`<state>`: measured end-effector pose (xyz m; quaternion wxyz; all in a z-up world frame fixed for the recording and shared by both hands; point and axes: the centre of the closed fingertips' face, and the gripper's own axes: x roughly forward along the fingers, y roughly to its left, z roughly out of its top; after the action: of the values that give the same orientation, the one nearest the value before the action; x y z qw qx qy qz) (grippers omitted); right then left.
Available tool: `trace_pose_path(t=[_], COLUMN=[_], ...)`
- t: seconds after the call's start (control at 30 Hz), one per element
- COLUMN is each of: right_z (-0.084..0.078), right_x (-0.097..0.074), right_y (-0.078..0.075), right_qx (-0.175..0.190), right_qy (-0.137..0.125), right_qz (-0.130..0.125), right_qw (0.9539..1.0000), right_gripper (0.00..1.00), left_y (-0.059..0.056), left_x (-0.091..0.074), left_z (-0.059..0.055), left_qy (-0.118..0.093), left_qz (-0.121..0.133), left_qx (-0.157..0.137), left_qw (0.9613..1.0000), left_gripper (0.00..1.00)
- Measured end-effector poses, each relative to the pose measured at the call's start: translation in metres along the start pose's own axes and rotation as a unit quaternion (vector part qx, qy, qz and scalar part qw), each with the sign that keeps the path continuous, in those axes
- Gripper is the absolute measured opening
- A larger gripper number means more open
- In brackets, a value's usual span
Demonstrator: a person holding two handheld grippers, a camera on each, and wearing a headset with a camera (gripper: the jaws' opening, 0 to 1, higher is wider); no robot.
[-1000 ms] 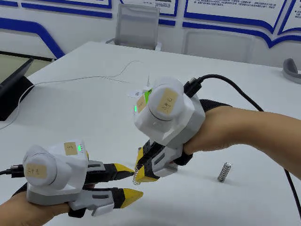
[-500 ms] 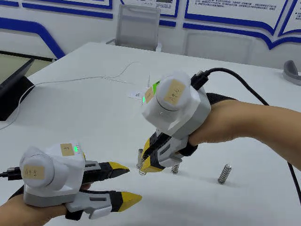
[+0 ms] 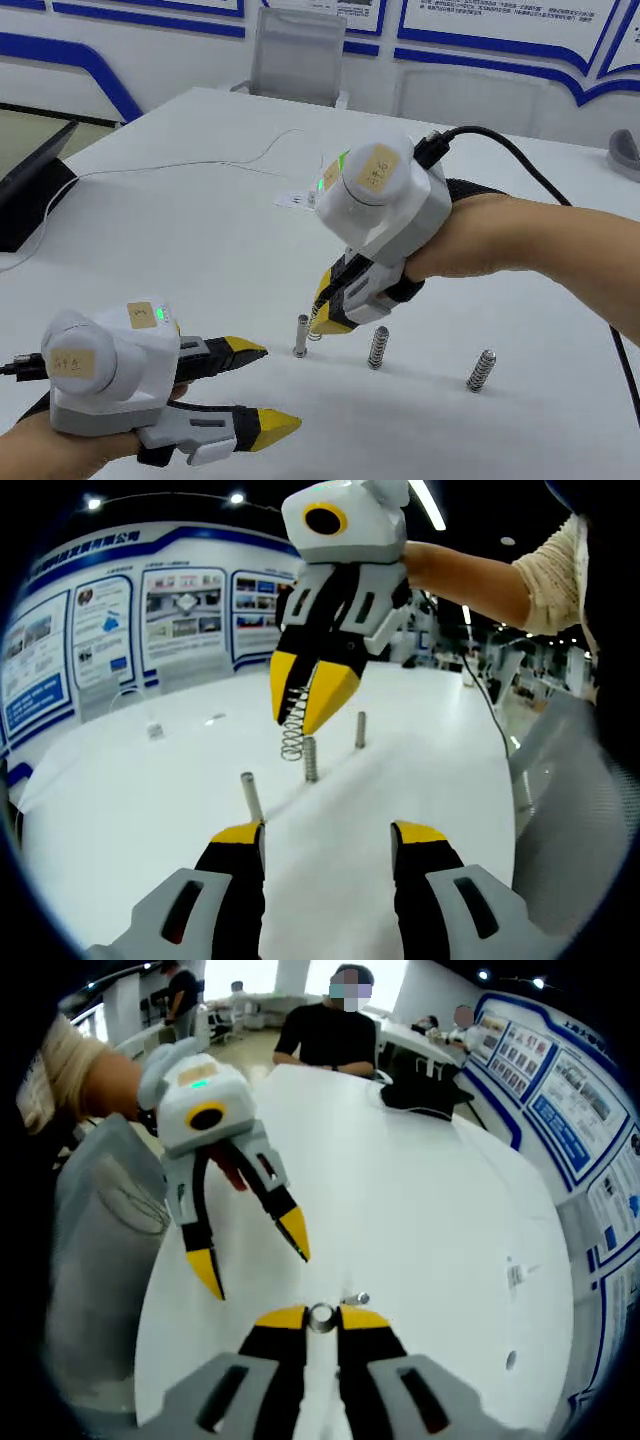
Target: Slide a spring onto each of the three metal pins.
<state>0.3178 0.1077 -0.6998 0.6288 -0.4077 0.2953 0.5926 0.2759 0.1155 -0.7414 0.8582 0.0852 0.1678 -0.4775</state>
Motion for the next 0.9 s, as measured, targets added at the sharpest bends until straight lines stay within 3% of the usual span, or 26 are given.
trace_pose_path(t=[0.53, 0.9], right_z=[0.0, -0.004], right_x=[0.014, 0.024], right_y=[-0.026, -0.034], right_qx=[0.019, 0.029], right_qy=[0.008, 0.014], right_qz=[-0.009, -0.011], right_qw=[0.9997, 0.9994], right_gripper=[0.12, 0.12], left_y=[0.004, 0.005], left_x=[-0.004, -0.004], left_z=[-0.005, -0.007], left_qy=[0.002, 0.005], left_qz=[0.01, 0.011], left_qx=[-0.007, -0.01], left_qw=[0.9999, 0.9999], left_gripper=[0.57, 0.59])
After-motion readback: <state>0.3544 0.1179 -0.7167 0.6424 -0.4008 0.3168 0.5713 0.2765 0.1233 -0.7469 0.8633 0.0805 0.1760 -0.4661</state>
